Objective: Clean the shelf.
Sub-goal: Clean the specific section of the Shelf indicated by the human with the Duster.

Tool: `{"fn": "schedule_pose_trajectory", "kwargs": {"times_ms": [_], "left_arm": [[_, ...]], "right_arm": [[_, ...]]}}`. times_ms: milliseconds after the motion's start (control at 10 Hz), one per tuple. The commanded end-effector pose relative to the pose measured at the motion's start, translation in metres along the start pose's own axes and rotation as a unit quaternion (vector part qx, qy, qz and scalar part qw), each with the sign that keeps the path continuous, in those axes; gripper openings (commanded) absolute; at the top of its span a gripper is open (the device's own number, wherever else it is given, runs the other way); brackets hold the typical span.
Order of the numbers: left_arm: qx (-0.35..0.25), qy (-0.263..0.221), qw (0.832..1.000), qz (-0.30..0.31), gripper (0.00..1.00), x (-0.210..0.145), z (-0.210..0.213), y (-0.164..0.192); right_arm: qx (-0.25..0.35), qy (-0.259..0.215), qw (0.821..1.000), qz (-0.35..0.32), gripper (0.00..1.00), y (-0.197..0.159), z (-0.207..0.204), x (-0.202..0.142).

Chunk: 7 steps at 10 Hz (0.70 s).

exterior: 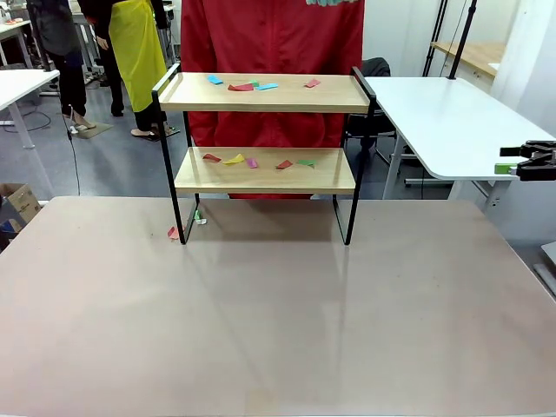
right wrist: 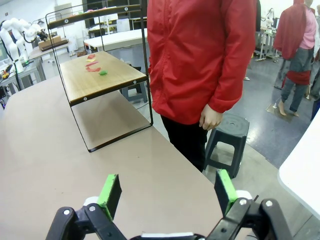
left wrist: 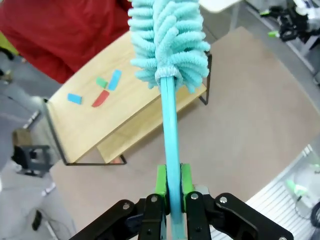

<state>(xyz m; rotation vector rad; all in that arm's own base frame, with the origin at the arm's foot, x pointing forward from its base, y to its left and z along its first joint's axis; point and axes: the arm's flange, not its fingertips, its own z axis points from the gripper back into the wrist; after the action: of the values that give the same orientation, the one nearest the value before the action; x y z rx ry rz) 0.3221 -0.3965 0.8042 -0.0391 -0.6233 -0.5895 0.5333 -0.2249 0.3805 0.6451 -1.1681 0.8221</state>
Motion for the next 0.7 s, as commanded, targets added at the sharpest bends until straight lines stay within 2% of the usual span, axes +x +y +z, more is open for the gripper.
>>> {"fn": "schedule_pose_trajectory", "kwargs": {"times_ms": [0, 100, 300, 400, 600], "left_arm": [[-0.005, 0.005, 1.000, 0.005, 0.13, 0.032, -0.002, -0.019], [0.000, 0.000, 1.000, 0.000, 0.13, 0.000, 0.000, 0.000], [0.000, 0.000, 1.000, 0.000, 0.13, 0.000, 0.000, 0.000], [-0.006, 0.006, 1.000, 0.005, 0.13, 0.011, -0.011, -0.011], [-0.016, 0.007, 0.997, 0.074, 0.13, 0.024, -0.025, -0.043]], "right_arm": [[0.001, -0.002, 1.000, 0.001, 1.00, 0.002, -0.001, 0.002], [0.001, -0.002, 1.000, 0.001, 1.00, 0.002, -0.001, 0.002], [0.001, -0.002, 1.000, 0.001, 1.00, 0.002, -0.001, 0.002], [0.001, -0.002, 1.000, 0.001, 1.00, 0.002, -0.001, 0.002], [0.001, -0.002, 1.000, 0.001, 1.00, 0.002, -0.001, 0.002]]}}
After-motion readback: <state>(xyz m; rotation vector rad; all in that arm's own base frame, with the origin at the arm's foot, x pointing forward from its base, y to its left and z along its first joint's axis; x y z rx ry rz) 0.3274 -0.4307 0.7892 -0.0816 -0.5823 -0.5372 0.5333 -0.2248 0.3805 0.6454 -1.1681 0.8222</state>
